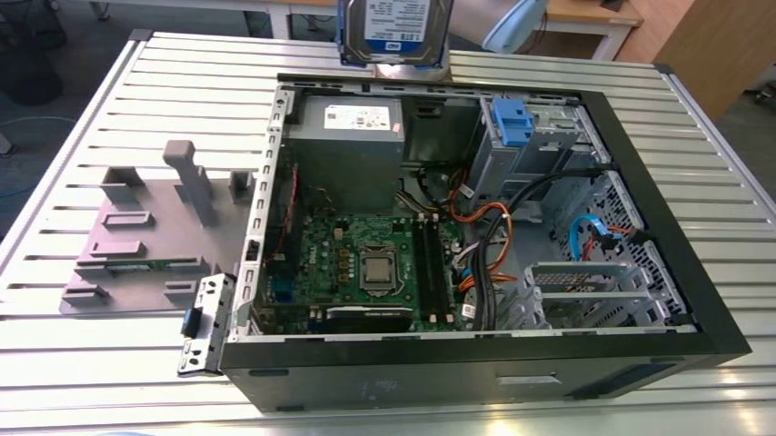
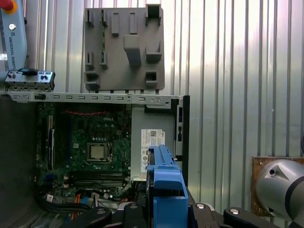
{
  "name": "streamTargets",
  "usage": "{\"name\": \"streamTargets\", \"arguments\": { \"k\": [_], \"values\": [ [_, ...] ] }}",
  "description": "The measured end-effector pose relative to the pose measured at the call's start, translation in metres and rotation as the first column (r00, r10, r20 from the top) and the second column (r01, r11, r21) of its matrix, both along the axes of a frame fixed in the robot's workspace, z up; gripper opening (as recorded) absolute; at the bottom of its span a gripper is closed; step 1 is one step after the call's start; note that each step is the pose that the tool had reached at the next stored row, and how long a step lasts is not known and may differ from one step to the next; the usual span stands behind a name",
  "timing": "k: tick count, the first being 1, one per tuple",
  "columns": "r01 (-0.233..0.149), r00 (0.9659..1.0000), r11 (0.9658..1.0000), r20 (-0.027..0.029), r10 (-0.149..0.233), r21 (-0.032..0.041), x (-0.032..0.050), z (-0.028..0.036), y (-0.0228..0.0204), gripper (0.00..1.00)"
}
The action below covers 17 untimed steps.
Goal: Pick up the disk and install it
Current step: 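Pick up the disk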
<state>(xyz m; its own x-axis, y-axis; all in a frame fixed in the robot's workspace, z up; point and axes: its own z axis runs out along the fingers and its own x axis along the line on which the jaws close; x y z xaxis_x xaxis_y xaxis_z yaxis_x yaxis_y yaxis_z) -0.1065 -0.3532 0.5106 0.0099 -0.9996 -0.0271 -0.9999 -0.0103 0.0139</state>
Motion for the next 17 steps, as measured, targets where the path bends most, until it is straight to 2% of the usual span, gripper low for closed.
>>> {"name": "streamTargets", "arguments": {
  "k": [17],
  "values": [
    [0.000,1.0000,1.0000,0.0000,0.000,0.0000,0.0047,-0.0003,0.0000,0.36]
  ]
}}
